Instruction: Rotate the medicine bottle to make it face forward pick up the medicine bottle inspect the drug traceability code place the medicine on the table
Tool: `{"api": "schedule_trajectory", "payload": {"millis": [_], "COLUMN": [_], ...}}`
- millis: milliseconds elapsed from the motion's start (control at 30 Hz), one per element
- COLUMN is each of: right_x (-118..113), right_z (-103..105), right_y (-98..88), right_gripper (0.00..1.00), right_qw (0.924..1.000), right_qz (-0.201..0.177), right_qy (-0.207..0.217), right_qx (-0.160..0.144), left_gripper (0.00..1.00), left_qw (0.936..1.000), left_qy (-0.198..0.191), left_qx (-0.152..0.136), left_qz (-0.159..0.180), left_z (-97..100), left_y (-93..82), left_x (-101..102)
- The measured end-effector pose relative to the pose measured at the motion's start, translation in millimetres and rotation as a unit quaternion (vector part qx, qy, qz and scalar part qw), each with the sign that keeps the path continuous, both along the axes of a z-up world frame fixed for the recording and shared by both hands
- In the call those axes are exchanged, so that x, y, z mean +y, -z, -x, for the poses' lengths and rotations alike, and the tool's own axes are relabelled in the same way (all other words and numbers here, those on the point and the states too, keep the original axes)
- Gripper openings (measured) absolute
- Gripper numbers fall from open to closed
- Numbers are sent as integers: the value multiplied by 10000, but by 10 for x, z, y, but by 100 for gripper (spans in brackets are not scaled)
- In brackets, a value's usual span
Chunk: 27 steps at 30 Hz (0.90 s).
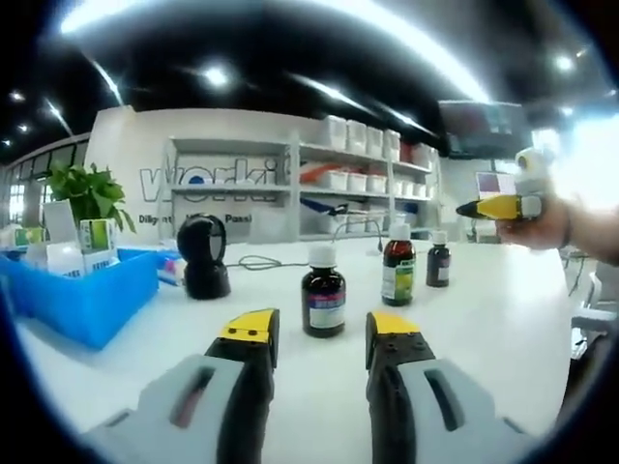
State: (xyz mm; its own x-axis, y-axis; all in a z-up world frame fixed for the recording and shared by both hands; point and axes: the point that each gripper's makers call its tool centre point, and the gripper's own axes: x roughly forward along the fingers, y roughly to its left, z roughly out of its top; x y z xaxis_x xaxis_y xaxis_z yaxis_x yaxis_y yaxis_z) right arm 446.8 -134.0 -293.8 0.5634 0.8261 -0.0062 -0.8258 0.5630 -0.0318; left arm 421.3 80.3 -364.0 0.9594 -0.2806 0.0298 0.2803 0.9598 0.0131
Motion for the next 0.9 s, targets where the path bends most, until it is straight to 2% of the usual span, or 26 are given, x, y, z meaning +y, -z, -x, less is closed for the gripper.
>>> {"api": "schedule_trajectory", "payload": {"millis": [267, 433, 500, 667, 767, 900], "right_x": [-107, -176, -220, -334, -438, -564], "right_z": [19, 51, 85, 104, 91, 96], "right_y": [-75, -46, -66, -98, -104, -60], "right_gripper": [32, 32, 31, 31, 31, 31], "right_qw": [9999, 9996, 9995, 9991, 9988, 9985], "right_qz": [-91, -122, -115, -47, 2, -94], "right_qy": [145, 246, 256, 363, 446, 528], "right_qx": [-20, 16, -107, -192, -217, -95], "left_gripper": [25, 25, 25, 29, 31, 31], "left_qw": [9996, 9997, 9997, 9994, 9991, 9995], "left_qy": [266, 229, 223, 337, 414, 294], "left_qx": [15, 37, 33, 1, -54, -40], "left_qz": [-125, 8, 9, -95, -4, 127], "left_z": [55, 50, 50, 58, 73, 63], "left_y": [14, 7, 9, 13, -13, -18], "left_x": [-141, -116, -116, -174, -170, -120]}}
